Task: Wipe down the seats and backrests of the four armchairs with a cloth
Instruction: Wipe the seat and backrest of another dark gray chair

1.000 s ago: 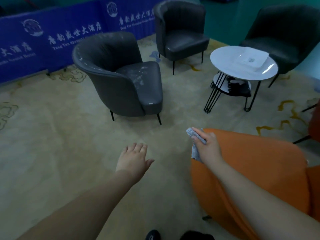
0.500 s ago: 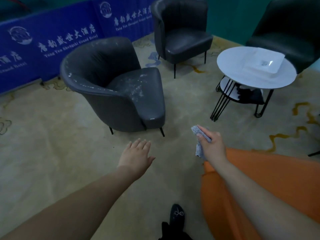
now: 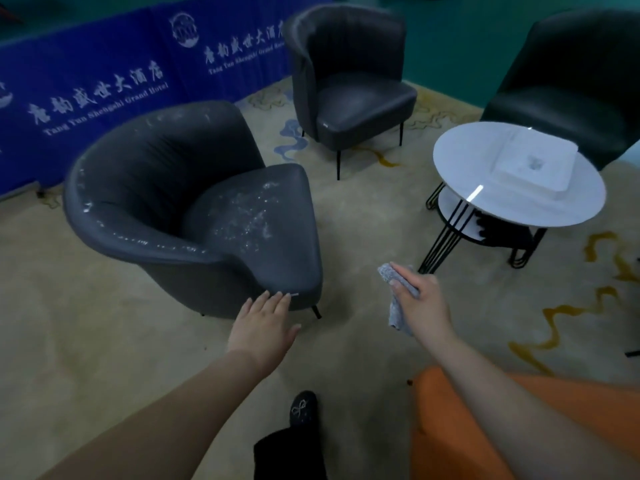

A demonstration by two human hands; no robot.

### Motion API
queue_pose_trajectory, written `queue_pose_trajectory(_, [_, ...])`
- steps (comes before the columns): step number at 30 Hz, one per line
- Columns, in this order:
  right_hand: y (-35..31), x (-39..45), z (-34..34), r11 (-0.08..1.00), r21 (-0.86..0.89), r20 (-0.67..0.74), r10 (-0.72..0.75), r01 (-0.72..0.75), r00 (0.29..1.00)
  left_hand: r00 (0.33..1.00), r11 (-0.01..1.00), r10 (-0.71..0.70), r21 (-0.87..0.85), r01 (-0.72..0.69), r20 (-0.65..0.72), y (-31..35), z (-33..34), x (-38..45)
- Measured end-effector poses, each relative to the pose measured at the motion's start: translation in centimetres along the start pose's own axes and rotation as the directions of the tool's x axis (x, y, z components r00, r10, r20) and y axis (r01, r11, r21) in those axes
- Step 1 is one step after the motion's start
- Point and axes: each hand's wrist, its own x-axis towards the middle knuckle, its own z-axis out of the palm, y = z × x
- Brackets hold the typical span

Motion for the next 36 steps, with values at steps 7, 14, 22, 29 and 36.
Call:
queue_pose_trajectory(7, [-2.7,10.5,2.3,1.000,-0.006,-0.018,0.012,-0.012,1.000,0.998,0.998,0.048,-0.025,-0.049,-0.030,-3.2,-3.2,12.0])
queue_pose_trajectory(14, [-3.4,19.5,2.3,0.999,0.001,-0.025,0.041,-0.041,0.999,0.999,0.999,0.032,-0.008,-0.032,0.001,-4.0,-5.7,21.5])
queue_pose_trajectory(22, [-4.9,34.3,0.9,1.000,-0.001,0.174,-0.030,0.031,0.984,0.994,0.995,-0.103,-0.015,0.103,-0.043,-1.3,-7.7,33.3])
queue_pose_trajectory(29, [-6.7,45.6,3.9,0.995,-0.037,0.332,-0.073,0.090,0.941,0.957,0.951,-0.289,-0.113,0.288,0.006,-0.8,-8.6,38.7])
queue_pose_trajectory(36, [-10.2,53.2,12.7,0.981,-0.043,0.469,-0.149,0.192,0.870,0.899,0.885,-0.431,-0.158,0.438,0.076,-5.1,-7.8,42.0])
